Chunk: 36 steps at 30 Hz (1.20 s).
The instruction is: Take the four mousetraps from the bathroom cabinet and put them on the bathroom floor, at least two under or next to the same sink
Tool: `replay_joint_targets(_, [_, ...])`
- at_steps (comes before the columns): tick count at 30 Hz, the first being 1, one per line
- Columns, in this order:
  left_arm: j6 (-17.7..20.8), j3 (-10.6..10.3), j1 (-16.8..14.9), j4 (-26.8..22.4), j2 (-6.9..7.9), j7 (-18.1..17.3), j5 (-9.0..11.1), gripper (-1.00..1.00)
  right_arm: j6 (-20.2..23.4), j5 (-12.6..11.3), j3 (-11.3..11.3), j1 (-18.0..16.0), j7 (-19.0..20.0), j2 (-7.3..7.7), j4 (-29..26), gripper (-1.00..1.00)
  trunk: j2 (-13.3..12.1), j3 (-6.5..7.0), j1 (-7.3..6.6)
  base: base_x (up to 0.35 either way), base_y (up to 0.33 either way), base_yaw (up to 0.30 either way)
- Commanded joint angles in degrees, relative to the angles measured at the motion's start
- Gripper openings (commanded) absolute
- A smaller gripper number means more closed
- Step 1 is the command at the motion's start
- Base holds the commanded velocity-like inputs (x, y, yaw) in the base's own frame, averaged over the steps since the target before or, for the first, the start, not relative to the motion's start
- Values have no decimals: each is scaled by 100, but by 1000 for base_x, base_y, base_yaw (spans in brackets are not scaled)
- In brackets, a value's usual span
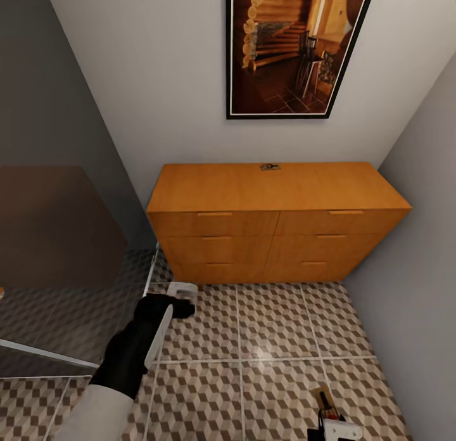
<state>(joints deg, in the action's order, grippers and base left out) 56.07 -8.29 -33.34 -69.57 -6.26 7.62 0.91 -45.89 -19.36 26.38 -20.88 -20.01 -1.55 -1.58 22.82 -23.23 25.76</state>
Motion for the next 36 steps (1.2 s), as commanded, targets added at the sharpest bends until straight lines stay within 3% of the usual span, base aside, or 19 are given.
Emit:
replay_joint_targets(1, [50,-4,-208,89,-7,29,18,100,-11,-29,50,-3,-34,4,-3,-100,10,-9,3,0,0,0])
replay_joint_targets(6, [112,1,-973,229,-153,37,42,100,-16,-34,45,-3,-33,27,-54,-100,10,-9,3,0,0,0])
replay_joint_targets(13, [152,3,-1906,478,-204,38,135,100,-17,-41,43,-3,-38,10,-69,-100,10,-9,3,0,0,0])
replay_joint_targets(15, [162,3,-2519,855,-211,38,348,100,-17,-41,43,-3,-38,11,-70,-100,10,-9,3,0,0,0])
replay_joint_targets(18, [166,3,-3126,1303,-216,38,566,100,-17,-41,40,-3,-38,15,-73,-100,10,-9,3,0,0,0])
replay_joint_targets(19, [167,3,-3496,1617,-216,38,665,100,-17,-41,37,-3,-38,17,-79,-100,10,-9,3,0,0,0])
replay_joint_targets(24, [163,3,-4687,2635,-210,35,805,100,-15,-41,34,-3,-38,14,-95,-100,10,-9,3,0,0,0])
replay_joint_targets(28, [171,3,-4878,2786,-208,15,975,100,-10,-47,39,-3,-35,14,-96,-100,10,-9,3,0,0,0])
replay_joint_targets(32, [195,10,-4931,2960,-178,-53,1421,100,-8,-50,42,-3,-24,14,-95,-100,10,-9,3,0,0,0])
replay_joint_targets(34, [233,7,-4942,3034,-77,-571,2100,100,-8,-49,43,-3,43,14,-91,-100,10,-9,3,0,0,0])
replay_joint_targets(36, [239,5,-4944,3003,-25,-1059,2369,100,-8,-46,43,-3,74,14,-89,-100,10,-9,3,0,0,0])
